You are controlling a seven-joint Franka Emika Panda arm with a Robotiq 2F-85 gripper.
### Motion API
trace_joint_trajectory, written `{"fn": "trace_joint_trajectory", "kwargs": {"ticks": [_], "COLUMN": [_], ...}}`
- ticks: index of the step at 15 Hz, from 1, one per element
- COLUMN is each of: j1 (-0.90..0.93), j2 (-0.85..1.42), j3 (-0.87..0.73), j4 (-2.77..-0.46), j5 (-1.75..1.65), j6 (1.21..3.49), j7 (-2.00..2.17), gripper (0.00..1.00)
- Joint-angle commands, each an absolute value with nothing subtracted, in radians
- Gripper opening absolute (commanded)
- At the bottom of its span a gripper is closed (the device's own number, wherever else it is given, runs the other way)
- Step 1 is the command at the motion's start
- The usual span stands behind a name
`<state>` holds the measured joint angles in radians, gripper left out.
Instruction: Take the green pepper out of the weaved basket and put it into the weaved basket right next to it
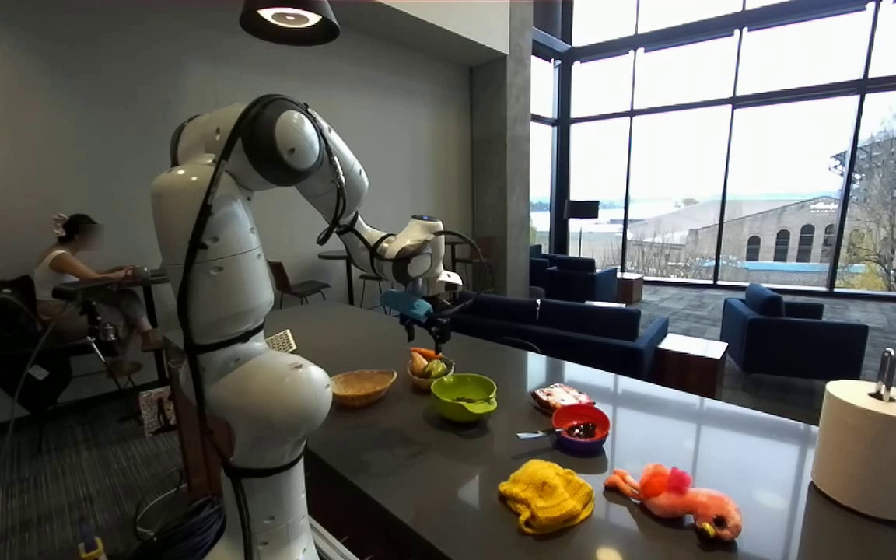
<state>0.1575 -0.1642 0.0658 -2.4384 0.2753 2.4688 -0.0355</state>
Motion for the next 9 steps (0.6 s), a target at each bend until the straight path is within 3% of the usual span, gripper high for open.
{"fn": "trace_joint_trajectory", "kwargs": {"ticks": [1, 9], "j1": [0.168, 0.171], "j2": [-0.007, 0.299], "j3": [0.109, 0.145], "j4": [-2.328, -2.038], "j5": [0.253, 0.091], "j6": [2.542, 2.570], "j7": [-0.029, -0.018], "gripper": [1.00, 1.00]}}
